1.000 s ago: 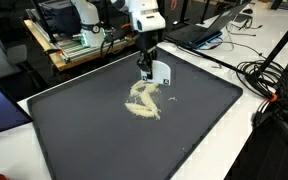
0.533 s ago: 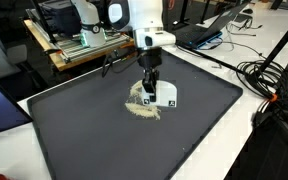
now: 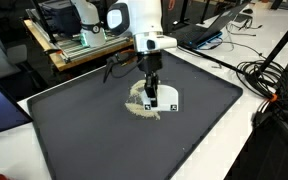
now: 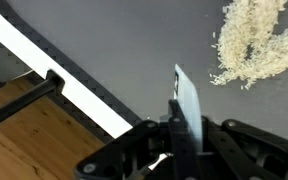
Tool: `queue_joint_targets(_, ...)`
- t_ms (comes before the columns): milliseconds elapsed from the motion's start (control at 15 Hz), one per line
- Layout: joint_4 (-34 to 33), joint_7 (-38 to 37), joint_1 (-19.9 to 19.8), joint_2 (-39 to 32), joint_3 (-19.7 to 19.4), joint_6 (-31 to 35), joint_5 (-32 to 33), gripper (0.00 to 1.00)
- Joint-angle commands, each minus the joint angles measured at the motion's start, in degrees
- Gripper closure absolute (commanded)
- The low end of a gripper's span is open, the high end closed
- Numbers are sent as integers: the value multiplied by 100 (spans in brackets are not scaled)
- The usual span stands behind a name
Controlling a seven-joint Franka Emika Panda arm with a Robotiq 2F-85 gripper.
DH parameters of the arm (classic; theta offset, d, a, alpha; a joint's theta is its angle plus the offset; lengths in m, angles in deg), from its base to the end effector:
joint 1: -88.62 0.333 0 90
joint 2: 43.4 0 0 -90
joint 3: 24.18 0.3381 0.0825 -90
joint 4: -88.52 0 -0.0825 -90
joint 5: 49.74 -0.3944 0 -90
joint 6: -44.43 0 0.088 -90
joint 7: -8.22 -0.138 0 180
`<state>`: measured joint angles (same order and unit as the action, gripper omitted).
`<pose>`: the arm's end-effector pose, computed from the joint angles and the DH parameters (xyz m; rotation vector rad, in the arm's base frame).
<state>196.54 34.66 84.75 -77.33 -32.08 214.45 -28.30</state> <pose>0.6959 -0.1131 0.2264 2.5844 0.8734 0.5256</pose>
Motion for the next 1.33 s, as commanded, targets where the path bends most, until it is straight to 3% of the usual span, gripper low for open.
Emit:
queue_joint_targets(0,54,124,-11,-203,-196,664,558,99)
queue_joint_targets(533,494,1056,-202,-240,-132,936,1335,99)
queue_joint_targets(933,391,906,-164,-295,-103,779,1183,96)
queue_joint_targets(1067,236,734,278,-455,-584,881,1275,99)
queue_joint_targets(1267,182,732,588,-562,-853,872,1254,99)
